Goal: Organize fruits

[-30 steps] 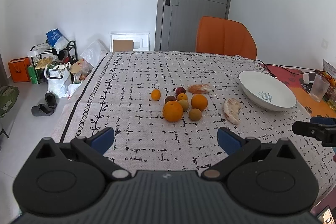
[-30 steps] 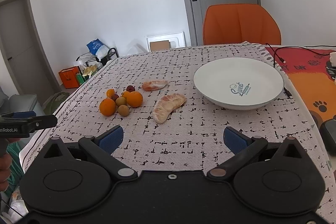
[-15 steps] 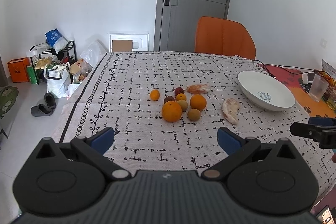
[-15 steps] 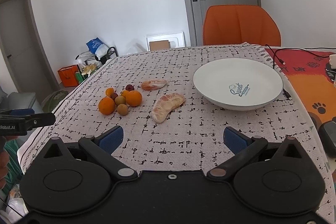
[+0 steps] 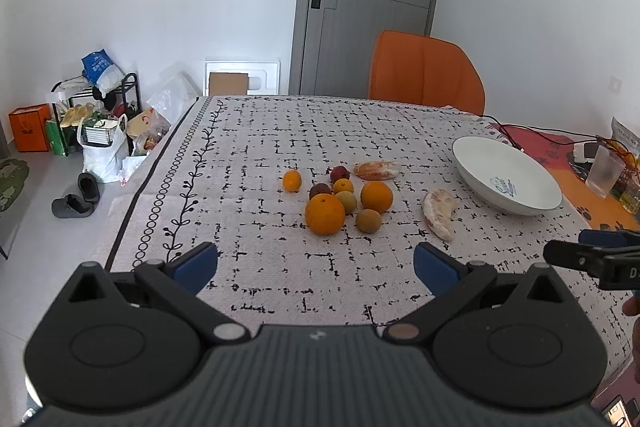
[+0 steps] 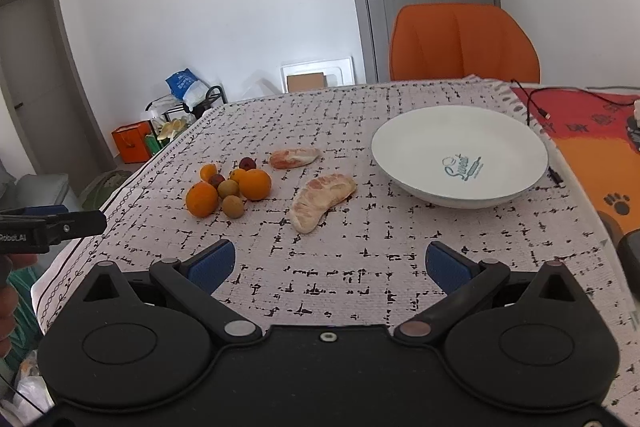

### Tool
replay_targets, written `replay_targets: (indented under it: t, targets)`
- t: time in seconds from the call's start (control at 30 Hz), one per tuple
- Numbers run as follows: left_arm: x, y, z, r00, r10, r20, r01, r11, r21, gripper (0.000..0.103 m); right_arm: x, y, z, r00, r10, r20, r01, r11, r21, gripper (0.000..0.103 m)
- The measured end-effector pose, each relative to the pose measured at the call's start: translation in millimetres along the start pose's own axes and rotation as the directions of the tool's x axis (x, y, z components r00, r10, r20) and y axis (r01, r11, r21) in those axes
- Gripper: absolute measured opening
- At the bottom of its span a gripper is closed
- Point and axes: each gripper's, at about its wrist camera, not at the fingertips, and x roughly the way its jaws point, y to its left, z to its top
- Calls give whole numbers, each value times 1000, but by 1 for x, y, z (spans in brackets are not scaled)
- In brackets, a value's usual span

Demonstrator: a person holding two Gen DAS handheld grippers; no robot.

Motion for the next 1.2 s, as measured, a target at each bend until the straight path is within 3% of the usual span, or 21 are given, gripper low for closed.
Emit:
replay_targets:
  t: [0.6, 0.9, 1.2]
  targets:
    - [54, 8, 13, 1000, -3, -6, 3, 999, -38, 101, 59, -15, 11, 997, -20, -69, 22, 999, 24, 103]
    - [80, 12, 13, 999, -26, -47, 23, 997, -76, 81, 81, -15, 15, 996, 46, -71, -43, 998, 42, 102]
    - [103, 9, 16, 996, -56, -65, 51, 996, -78, 68, 99, -13, 21, 992, 97, -85, -93, 994, 49, 84]
